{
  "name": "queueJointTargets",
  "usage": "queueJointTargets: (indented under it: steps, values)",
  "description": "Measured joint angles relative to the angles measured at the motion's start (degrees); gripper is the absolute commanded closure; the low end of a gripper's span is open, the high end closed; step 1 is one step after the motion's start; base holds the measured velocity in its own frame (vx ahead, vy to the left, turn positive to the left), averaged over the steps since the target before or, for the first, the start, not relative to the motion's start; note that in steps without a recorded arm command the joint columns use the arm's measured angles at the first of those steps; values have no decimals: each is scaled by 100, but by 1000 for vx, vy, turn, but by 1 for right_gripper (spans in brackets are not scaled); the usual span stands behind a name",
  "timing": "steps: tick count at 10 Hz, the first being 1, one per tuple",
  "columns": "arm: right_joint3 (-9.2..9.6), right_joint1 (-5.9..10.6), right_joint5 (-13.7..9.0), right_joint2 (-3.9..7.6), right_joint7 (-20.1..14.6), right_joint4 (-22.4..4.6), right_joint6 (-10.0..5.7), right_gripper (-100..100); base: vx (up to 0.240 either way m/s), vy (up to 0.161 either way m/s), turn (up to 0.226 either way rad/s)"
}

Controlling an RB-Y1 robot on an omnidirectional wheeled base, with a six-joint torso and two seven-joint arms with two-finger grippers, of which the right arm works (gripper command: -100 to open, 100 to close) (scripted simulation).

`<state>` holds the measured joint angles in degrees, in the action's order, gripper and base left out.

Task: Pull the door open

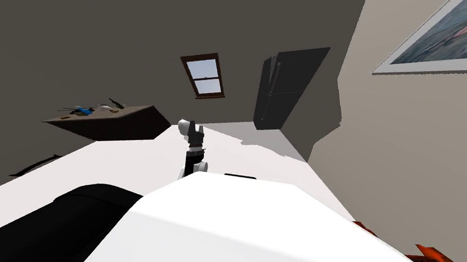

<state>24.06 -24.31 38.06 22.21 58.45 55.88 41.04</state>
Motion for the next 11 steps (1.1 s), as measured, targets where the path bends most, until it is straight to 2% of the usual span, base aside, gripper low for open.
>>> queueJointTargets:
  steps: [2,5,9,11]
  values:
    - [57,-52,44,49,176,-38,210,-100,-117,57,-259]
    - [121,-39,152,97,329,-267,397,-100,-108,37,-275]
    - [206,-56,304,129,474,-491,628,-100,-85,21,-187]
    - [232,-25,349,147,534,-633,692,-100,-72,25,-198]
